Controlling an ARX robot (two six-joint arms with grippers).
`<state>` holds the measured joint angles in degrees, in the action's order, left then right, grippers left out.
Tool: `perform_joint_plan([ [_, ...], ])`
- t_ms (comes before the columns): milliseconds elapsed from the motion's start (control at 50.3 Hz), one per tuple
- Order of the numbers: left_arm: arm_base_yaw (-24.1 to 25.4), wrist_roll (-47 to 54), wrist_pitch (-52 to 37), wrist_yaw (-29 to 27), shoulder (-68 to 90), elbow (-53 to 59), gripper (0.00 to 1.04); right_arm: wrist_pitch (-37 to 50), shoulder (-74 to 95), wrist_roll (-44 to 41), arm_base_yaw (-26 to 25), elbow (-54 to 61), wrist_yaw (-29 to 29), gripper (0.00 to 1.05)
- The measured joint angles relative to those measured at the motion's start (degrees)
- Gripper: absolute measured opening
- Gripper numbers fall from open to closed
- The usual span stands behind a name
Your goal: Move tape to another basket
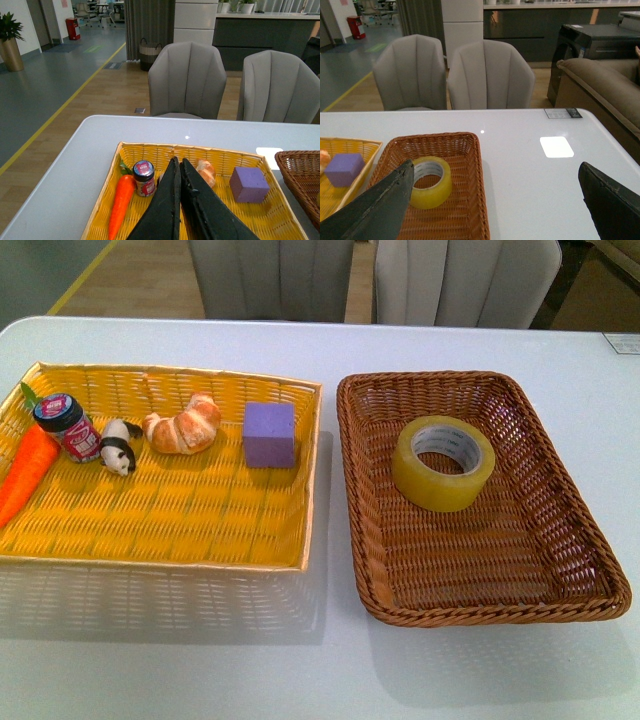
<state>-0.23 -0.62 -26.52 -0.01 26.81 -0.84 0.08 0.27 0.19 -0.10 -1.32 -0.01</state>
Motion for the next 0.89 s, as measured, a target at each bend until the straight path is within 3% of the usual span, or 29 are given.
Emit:
perform_joint_plan([
  [815, 0.0, 0.0, 16.3, 0.0, -16.7, 0.0, 0.02, 0.0, 0.0, 0.0, 0.0, 0.0, 0.0, 0.96],
  [894, 0.0, 0.0, 25.3, 0.0, -23.7, 0.0, 0.02, 0.0, 0.0, 0.0, 0.0, 0.0, 0.0, 0.96],
])
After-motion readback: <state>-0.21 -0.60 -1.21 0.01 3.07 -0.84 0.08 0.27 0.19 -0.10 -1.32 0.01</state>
